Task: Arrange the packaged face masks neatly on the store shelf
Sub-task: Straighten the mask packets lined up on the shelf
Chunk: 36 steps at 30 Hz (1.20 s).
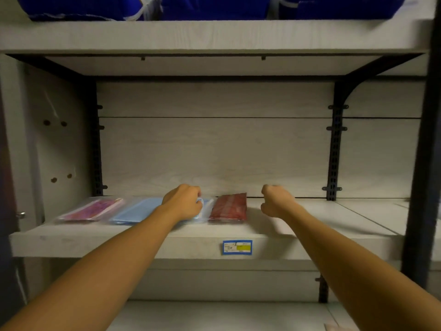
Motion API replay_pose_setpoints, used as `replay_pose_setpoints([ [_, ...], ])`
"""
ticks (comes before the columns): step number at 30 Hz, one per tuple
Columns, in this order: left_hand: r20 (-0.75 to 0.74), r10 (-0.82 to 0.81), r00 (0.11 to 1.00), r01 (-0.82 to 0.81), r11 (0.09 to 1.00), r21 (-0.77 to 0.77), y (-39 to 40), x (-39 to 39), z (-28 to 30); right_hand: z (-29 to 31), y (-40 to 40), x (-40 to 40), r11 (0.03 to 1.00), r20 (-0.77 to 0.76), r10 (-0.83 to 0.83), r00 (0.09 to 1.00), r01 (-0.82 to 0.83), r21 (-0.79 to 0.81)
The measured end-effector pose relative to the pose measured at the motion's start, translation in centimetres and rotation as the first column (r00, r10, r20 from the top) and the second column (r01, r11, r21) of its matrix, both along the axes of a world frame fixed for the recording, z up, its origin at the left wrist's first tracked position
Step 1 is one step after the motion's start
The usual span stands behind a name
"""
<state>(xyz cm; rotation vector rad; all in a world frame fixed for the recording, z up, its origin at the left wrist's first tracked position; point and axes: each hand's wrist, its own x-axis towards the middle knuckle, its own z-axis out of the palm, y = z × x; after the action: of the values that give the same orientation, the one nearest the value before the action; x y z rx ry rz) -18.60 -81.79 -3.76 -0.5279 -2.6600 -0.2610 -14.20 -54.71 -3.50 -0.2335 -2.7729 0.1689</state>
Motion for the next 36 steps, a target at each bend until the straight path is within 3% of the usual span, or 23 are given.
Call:
replay_pose_setpoints([
  [12,-0.036,-0.249,0.968,0.248,0.968,-0.029,9.2,4.0,-1.1,-0.9,4.9,8.4,0.985,0.018,-0.114,0.993,0.111,0.135],
  [17,-0.024,-0.276,0.961,0.275,0.961,-0.043,11.8,5.5,-1.5,-1.2,7.1,11.6,0.967,0.021,-0.16,0.987,0.153,0.203],
  [27,0.042,-0.281,0.959,0.281,0.96,0.007,18.2,10.0,-1.4,-1.1,14.0,17.8,0.978,-0.034,-0.172,0.985,0.174,0.117],
  [36,0.008,-0.214,0.977,0.214,0.977,-0.005,26.0,16.4,-2.0,-1.5,19.3,23.0,0.998,-0.117,0.036,0.992,-0.031,0.049],
])
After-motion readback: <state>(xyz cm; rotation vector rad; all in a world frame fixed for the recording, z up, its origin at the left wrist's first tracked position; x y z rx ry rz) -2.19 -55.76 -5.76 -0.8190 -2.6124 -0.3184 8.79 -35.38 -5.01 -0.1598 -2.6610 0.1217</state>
